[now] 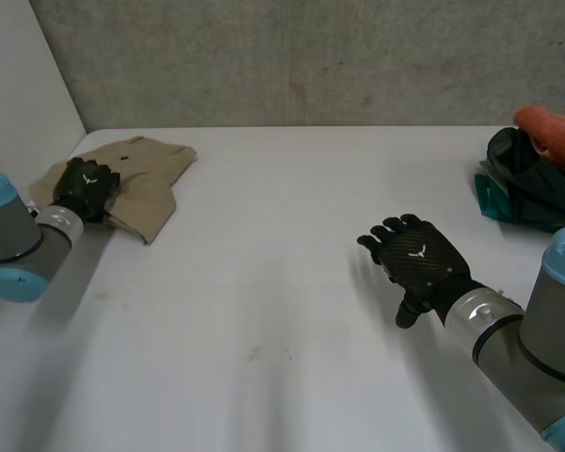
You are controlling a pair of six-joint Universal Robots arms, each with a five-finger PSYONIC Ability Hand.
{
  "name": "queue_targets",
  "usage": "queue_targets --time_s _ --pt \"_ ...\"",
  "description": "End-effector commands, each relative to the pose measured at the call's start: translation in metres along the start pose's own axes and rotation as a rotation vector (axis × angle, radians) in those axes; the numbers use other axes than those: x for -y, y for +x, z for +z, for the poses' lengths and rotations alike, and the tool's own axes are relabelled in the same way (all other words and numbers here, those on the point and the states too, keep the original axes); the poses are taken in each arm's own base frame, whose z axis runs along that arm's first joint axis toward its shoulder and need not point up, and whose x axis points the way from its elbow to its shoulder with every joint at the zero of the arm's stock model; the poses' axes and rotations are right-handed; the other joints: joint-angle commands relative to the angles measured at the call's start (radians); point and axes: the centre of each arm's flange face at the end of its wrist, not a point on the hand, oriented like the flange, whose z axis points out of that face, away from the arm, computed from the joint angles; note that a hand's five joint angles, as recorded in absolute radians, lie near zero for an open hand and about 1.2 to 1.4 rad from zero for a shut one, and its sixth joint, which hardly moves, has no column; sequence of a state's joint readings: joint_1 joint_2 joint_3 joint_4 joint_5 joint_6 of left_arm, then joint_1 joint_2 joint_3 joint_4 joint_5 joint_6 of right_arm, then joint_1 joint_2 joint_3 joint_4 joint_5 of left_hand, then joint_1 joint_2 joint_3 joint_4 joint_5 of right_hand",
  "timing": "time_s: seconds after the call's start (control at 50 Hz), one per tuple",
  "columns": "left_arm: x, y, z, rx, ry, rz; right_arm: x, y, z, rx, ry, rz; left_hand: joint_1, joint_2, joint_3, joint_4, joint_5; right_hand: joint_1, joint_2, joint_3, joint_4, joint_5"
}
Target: Fold the laundry.
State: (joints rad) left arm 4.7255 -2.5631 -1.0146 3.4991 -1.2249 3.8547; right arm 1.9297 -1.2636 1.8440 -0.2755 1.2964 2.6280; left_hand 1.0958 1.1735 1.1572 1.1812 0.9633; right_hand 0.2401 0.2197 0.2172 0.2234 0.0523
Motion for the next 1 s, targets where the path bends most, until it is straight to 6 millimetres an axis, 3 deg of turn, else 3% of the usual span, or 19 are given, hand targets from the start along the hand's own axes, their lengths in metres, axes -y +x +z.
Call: queue_targets --time_s 0.02,0.14,0.16,0.22,0.24,0.3,0.32,0.38,0.4,0.46,0.5,0.54,0.62,0.68,0.76,0.84,1.0 --pt "0.040 0.006 -0.008 0.027 0.050 -0.048 0.001 0.001 0.000 -0.006 0.003 0.000 0.300 0.223 0.239 0.215 0.258 -0.066 -0.045 -0.043 -0.049 -0.052" --pt "0.119 0.027 -0.048 -0.060 0.161 -0.203 0.003 0.014 0.005 -0.088 0.011 -0.001 0.300 0.223 0.239 0.215 0.258 -0.066 -0.045 -0.043 -0.049 -0.052" --pt "0.143 0.039 -0.065 -0.106 0.197 -0.253 0.002 0.020 0.006 -0.121 0.005 0.001 0.300 0.223 0.239 0.215 0.258 -0.066 -0.045 -0.043 -0.049 -0.052" --pt "0.182 0.059 -0.096 -0.199 0.266 -0.312 0.001 0.029 0.007 -0.164 -0.004 0.005 0.300 0.223 0.239 0.215 0.258 -0.066 -0.045 -0.043 -0.049 -0.052" --pt "0.204 0.073 -0.118 -0.273 0.313 -0.342 0.001 0.032 0.007 -0.179 -0.006 0.007 0.300 0.223 0.239 0.215 0.258 -0.066 -0.045 -0.043 -0.049 -0.052" --pt "0.229 0.093 -0.152 -0.385 0.371 -0.367 0.001 0.035 0.007 -0.190 -0.008 0.008 0.300 0.223 0.239 0.215 0.258 -0.066 -0.045 -0.043 -0.049 -0.052" --pt "0.239 0.109 -0.173 -0.463 0.394 -0.374 0.001 0.035 0.007 -0.192 -0.010 0.008 0.300 0.223 0.239 0.215 0.258 -0.066 -0.045 -0.043 -0.049 -0.052" --pt "0.248 0.130 -0.200 -0.559 0.418 -0.372 0.000 0.041 0.008 -0.209 -0.013 0.014 0.300 0.223 0.239 0.215 0.258 -0.066 -0.045 -0.043 -0.049 -0.052" --pt "0.250 0.145 -0.214 -0.613 0.417 -0.369 -0.001 0.043 0.008 -0.216 -0.016 0.017 0.300 0.223 0.239 0.215 0.258 -0.066 -0.045 -0.043 -0.049 -0.052" --pt "0.253 0.162 -0.232 -0.678 0.416 -0.366 -0.002 0.049 0.008 -0.232 -0.020 0.020 0.300 0.223 0.239 0.215 0.258 -0.066 -0.045 -0.043 -0.049 -0.052" --pt "0.255 0.173 -0.243 -0.719 0.414 -0.365 -0.002 0.051 0.009 -0.239 -0.021 0.021 -0.020 -0.098 -0.081 -0.105 -0.062 -0.066 -0.045 -0.043 -0.049 -0.052" --pt "0.253 0.180 -0.251 -0.743 0.400 -0.361 -0.003 0.055 0.009 -0.250 -0.021 0.022 -0.612 -0.689 -0.673 -0.697 -0.654 -0.066 -0.045 -0.043 -0.049 -0.052" --pt "0.253 0.170 -0.244 -0.688 0.387 -0.366 -0.002 0.063 0.011 -0.272 -0.020 0.024 -0.885 -0.962 -0.946 -0.970 -0.927 -0.066 -0.045 -0.043 -0.049 -0.052" --pt "0.253 0.155 -0.234 -0.612 0.373 -0.373 -0.002 0.065 0.011 -0.277 -0.017 0.023 -0.897 -0.975 -0.958 -0.982 -0.939 -0.066 -0.045 -0.043 -0.049 -0.052" --pt "0.252 0.111 -0.218 -0.456 0.352 -0.392 0.000 0.066 0.012 -0.276 -0.015 0.022 -0.903 -0.980 -0.964 -0.988 -0.945 -0.066 -0.045 -0.043 -0.049 -0.052" --pt "0.245 0.084 -0.209 -0.384 0.313 -0.400 0.000 0.065 0.011 -0.273 -0.015 0.022 -0.891 -0.969 -0.952 -0.977 -0.933 -0.066 -0.045 -0.043 -0.049 -0.052" --pt "0.220 0.049 -0.189 -0.286 0.192 -0.423 0.001 0.062 0.011 -0.261 -0.014 0.023 -0.868 -0.945 -0.929 -0.953 -0.910 -0.066 -0.045 -0.043 -0.049 -0.052"
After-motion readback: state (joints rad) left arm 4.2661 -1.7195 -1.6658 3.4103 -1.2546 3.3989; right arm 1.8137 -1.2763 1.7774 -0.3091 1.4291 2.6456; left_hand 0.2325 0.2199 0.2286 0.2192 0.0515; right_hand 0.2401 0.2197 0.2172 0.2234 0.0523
